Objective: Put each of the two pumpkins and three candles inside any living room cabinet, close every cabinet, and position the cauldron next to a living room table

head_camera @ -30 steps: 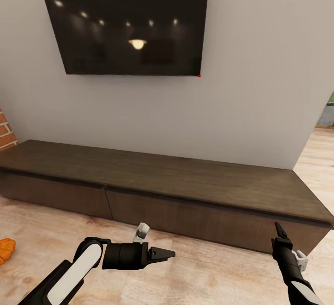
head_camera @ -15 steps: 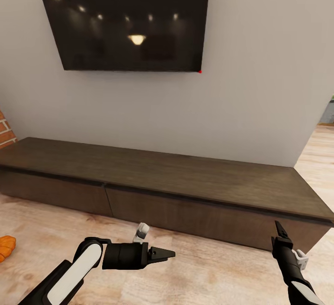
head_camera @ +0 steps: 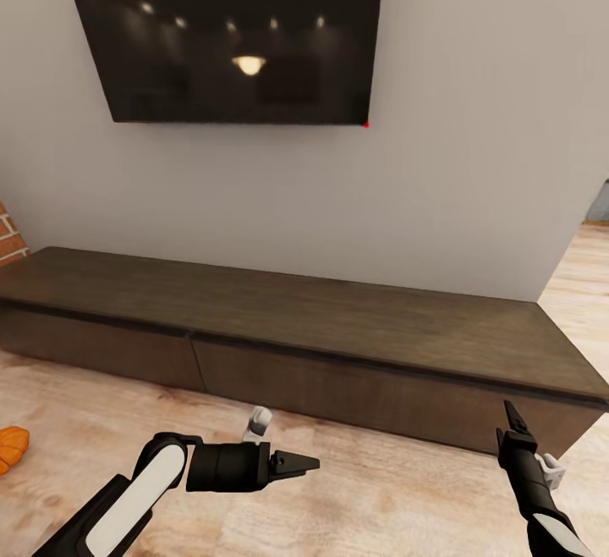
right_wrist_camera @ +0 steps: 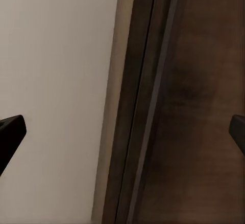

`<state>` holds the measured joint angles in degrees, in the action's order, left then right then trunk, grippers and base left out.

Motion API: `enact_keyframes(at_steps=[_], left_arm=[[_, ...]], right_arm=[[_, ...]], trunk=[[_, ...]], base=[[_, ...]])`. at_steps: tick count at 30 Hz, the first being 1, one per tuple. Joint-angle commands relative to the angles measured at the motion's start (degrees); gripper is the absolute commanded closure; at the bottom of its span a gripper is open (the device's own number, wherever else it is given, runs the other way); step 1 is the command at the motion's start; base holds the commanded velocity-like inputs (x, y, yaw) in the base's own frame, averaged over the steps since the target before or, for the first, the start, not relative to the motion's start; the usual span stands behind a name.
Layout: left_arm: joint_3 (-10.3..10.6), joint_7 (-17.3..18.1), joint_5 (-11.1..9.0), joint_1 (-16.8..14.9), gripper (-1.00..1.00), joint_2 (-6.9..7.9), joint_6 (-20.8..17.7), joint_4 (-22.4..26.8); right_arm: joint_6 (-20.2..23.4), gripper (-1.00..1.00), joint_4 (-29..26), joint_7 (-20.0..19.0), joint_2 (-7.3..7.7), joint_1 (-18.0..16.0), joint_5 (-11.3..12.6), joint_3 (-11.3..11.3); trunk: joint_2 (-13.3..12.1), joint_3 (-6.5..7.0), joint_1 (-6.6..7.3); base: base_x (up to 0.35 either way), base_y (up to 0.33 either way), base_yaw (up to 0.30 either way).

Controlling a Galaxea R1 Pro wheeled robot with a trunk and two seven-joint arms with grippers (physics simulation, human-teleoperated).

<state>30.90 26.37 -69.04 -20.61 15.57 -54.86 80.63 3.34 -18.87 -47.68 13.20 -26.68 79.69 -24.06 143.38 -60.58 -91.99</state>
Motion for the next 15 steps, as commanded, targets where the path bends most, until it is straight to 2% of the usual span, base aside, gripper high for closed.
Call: enact_keyframes(at_steps=[1, 15], left_arm=[[0.0, 0.3, 0.1, 0.0, -1.00, 0.05, -0.1, 0.1], [-0.1, 0.3, 0.0, 0.0, -1.00, 0.08, -0.1, 0.4]], right_arm=[[0.4, -1.00, 0.1, -0.3, 0.00, 0.0, 0.6, 0.1], [0.3, -1.00, 0.1, 0.0, -0.02, 0.0, 0.6, 0.2]], trunk=[[0.0, -0.05, 0.01], [0.0, -0.05, 0.01]], base=[[0.000, 0.000, 0.000], [0.021, 0.000, 0.000]])
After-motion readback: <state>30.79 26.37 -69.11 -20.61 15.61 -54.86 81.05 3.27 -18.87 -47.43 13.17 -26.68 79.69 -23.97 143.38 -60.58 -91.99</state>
